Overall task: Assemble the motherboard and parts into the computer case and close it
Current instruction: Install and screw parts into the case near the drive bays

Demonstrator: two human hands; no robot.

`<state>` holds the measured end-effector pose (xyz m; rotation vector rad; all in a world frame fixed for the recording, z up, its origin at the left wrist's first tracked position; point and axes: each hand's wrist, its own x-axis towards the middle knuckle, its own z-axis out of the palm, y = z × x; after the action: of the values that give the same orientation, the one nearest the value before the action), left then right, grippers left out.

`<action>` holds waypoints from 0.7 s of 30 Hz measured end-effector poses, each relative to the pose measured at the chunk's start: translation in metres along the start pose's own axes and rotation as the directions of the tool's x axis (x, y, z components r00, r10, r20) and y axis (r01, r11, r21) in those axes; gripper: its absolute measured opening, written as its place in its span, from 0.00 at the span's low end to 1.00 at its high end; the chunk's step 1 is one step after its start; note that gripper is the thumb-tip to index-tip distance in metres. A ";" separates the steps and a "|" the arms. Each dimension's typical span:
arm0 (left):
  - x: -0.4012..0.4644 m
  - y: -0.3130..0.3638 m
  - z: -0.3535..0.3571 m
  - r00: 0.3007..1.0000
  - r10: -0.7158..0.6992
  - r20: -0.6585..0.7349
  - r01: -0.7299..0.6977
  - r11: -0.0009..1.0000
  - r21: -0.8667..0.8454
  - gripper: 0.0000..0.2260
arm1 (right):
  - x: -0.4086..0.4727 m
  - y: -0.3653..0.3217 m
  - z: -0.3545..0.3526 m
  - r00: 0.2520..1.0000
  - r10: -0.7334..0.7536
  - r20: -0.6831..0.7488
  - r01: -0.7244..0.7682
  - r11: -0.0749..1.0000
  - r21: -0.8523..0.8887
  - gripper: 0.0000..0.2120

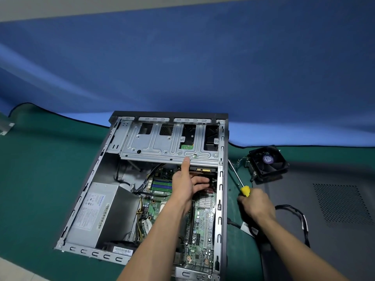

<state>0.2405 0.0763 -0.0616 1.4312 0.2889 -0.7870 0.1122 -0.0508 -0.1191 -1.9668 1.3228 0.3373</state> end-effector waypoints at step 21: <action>-0.043 0.067 0.019 0.999 -0.002 0.048 -0.028 0.781 0.624 0.14 | -0.068 -0.087 -0.111 0.933 -0.348 -0.092 0.347 0.802 0.485 0.13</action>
<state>0.2469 0.0685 0.0198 2.0358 -0.0359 -0.9532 0.1394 -0.0629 0.0347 -1.7085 0.8970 -0.1722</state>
